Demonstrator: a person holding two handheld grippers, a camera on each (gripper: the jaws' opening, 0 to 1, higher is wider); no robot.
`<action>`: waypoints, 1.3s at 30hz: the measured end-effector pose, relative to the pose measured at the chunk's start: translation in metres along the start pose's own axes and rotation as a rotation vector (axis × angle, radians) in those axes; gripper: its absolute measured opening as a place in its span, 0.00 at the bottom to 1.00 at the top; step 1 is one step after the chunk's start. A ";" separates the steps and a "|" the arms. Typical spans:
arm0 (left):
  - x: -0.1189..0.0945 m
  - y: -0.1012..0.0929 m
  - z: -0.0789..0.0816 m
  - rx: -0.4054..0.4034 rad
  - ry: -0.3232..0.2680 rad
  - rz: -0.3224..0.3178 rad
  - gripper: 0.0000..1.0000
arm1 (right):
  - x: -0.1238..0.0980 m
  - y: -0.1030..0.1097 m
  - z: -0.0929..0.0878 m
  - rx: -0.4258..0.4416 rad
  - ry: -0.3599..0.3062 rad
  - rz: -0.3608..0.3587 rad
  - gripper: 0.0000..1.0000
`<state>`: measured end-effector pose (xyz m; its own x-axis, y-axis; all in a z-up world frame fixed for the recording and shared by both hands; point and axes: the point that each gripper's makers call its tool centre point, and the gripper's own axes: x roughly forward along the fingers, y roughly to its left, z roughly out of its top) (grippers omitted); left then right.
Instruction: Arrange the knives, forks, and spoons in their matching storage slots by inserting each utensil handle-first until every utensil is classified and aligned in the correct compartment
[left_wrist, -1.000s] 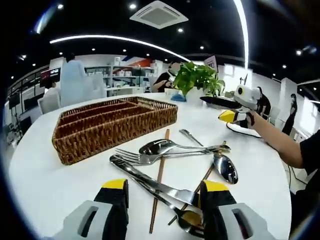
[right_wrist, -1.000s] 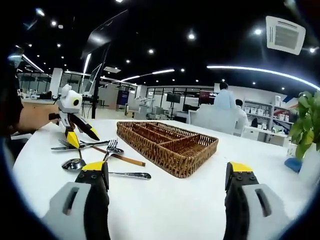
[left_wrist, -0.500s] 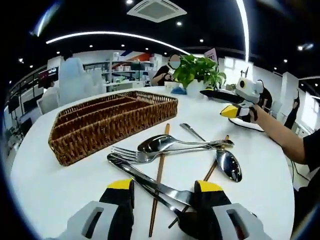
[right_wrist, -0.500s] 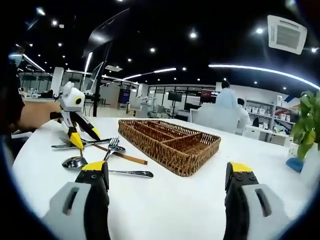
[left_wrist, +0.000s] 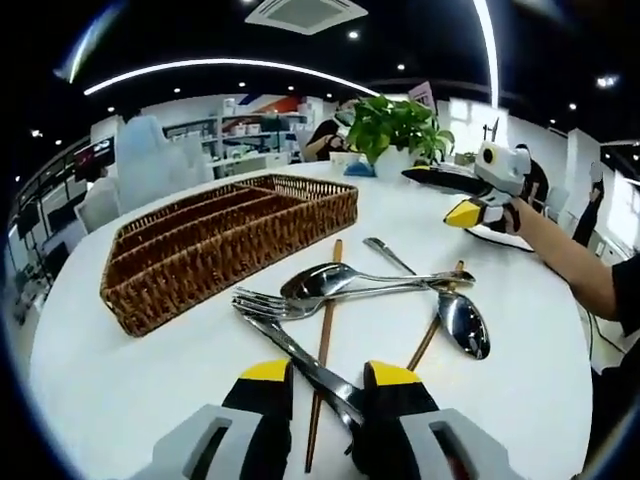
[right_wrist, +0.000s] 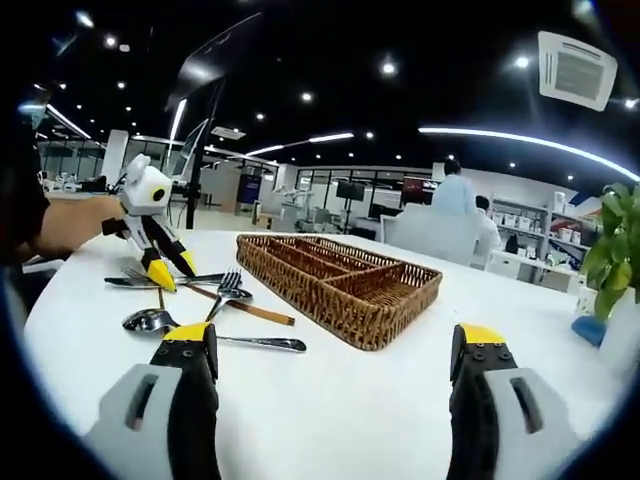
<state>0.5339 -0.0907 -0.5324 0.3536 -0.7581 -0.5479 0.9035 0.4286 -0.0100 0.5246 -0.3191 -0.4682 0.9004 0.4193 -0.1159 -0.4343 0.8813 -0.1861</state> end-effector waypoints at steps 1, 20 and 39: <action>-0.001 0.001 0.000 -0.003 0.005 0.008 0.23 | 0.000 0.000 0.000 -0.001 0.000 0.000 0.99; 0.004 0.006 0.008 0.008 0.034 0.036 0.16 | 0.001 0.002 -0.003 -0.017 0.017 0.007 0.99; 0.006 0.006 0.007 0.040 0.047 0.046 0.16 | 0.001 0.002 -0.004 -0.021 0.019 0.005 0.99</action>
<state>0.5428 -0.0963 -0.5300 0.3844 -0.7137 -0.5856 0.8956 0.4421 0.0491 0.5243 -0.3181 -0.4723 0.8976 0.4196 -0.1353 -0.4397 0.8743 -0.2055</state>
